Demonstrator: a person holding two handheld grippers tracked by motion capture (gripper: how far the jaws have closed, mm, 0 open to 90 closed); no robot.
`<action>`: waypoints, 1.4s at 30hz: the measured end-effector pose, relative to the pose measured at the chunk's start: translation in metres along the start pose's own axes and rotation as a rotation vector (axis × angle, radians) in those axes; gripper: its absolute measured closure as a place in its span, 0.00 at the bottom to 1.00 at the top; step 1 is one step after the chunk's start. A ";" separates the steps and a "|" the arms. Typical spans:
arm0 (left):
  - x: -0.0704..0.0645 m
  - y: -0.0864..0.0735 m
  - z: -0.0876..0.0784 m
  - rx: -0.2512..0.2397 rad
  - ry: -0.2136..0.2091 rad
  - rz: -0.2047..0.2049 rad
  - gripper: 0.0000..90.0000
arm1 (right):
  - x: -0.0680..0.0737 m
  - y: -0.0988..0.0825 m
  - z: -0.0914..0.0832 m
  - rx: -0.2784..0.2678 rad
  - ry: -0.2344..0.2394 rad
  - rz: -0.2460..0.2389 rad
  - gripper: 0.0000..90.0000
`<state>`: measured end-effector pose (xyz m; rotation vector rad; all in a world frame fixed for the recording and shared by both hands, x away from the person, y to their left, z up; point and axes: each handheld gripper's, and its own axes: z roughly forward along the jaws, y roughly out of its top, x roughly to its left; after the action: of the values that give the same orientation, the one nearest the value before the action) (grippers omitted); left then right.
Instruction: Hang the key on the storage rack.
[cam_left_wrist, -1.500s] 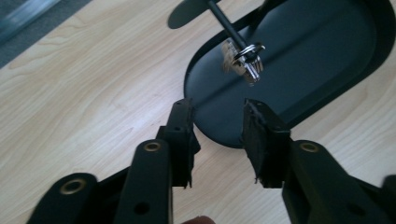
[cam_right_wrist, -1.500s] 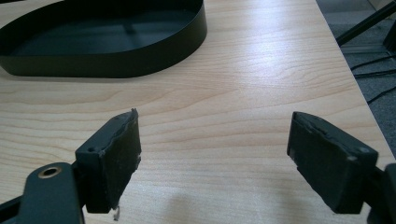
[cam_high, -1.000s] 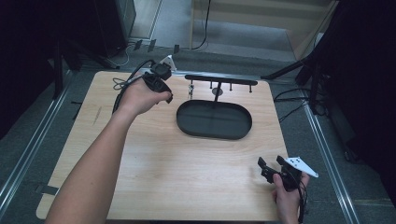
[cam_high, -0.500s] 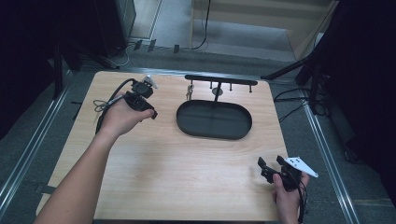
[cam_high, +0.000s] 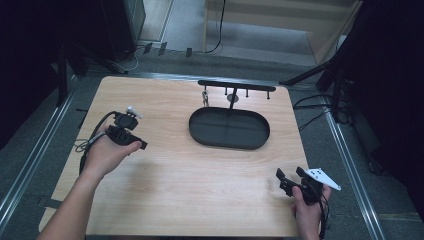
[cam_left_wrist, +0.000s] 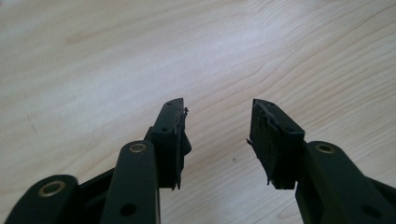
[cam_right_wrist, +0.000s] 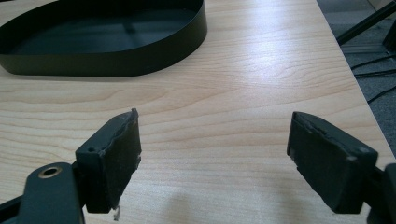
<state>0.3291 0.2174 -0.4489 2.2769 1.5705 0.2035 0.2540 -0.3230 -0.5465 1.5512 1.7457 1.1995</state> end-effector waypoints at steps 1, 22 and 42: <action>0.002 -0.008 0.002 -0.013 0.007 -0.002 0.58 | 0.000 0.000 0.000 0.000 -0.001 0.000 0.19; 0.038 -0.149 0.012 -0.577 0.137 -0.200 0.00 | 0.000 0.000 0.000 0.002 -0.001 0.003 0.19; 0.047 -0.210 0.017 -0.894 0.146 -0.364 0.00 | 0.001 0.000 0.001 0.012 -0.012 -0.016 0.19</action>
<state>0.1686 0.3229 -0.5476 1.2961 1.4982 0.7987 0.2544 -0.3215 -0.5464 1.5456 1.7570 1.1717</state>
